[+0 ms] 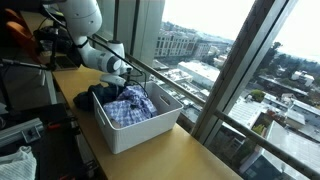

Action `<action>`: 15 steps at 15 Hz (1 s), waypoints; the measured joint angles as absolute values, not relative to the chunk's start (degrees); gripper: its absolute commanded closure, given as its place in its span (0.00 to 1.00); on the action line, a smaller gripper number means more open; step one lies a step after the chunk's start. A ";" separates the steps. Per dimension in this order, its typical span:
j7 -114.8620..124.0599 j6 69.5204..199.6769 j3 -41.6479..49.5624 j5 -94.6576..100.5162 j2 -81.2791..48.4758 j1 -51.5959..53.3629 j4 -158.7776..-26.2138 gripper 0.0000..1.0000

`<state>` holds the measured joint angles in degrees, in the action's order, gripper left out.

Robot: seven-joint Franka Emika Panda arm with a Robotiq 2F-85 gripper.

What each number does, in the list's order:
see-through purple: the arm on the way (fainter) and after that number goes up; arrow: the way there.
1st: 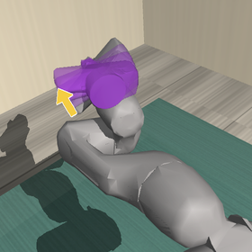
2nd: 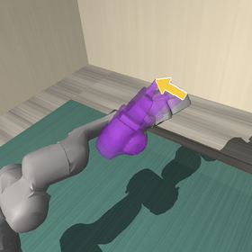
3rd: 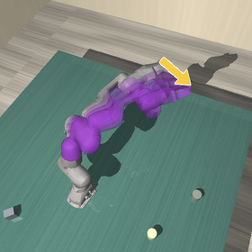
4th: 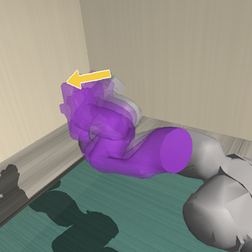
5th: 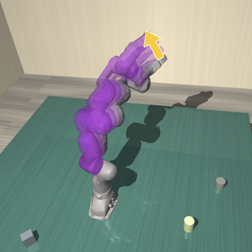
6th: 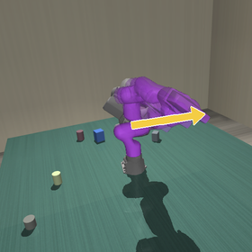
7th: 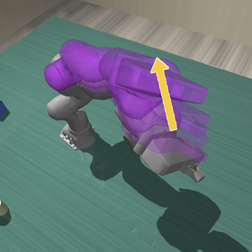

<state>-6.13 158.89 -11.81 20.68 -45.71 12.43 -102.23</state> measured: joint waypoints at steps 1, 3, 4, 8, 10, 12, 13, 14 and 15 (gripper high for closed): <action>-6.56 158.62 -11.81 20.35 -45.71 12.49 -102.12 0.95; -6.98 158.22 -11.81 19.90 -45.71 12.66 -101.95 1.00; -6.99 158.02 -11.81 19.79 -45.71 12.79 -101.84 1.00; -6.94 157.17 -11.72 19.64 -45.08 13.71 -101.54 0.99; -6.64 156.40 -11.54 19.64 -43.74 14.60 -101.61 0.99; -5.93 155.24 -11.00 19.64 -41.43 15.99 -101.97 0.99; -5.38 154.44 -10.66 19.64 -39.90 16.81 -102.32 0.99; -4.67 153.67 -10.28 19.64 -38.12 17.72 -102.87 0.99; -3.89 152.84 -9.87 19.67 -36.20 18.62 -103.57 0.99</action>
